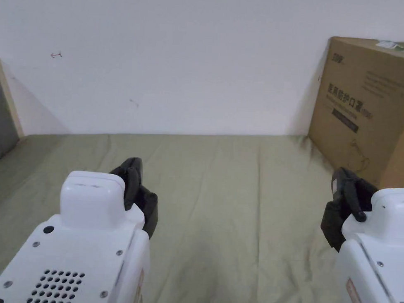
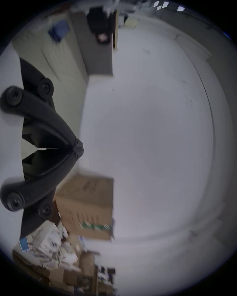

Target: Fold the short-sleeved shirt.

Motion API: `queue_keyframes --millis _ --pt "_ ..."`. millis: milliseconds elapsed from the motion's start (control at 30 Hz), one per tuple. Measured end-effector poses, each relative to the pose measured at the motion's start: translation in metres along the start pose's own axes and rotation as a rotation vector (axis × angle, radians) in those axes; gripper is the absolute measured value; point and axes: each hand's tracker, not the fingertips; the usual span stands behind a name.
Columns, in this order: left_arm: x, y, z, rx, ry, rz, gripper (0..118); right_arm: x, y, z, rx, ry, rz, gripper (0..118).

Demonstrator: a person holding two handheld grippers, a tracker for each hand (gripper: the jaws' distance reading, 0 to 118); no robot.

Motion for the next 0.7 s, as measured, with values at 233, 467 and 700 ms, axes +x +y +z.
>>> queue_keyframes --millis 233,467,700 --pt "0.008 0.007 0.017 0.018 0.033 0.008 3 0.009 -0.007 -0.001 -0.077 0.099 -0.092 2" --pt "0.012 0.008 0.023 0.022 0.017 -0.038 90 0.017 -0.007 0.003 -0.058 0.078 -0.133 118" --pt "0.009 0.003 0.025 0.004 0.026 -0.004 116 0.013 0.004 0.005 -0.066 0.076 -0.116 118"
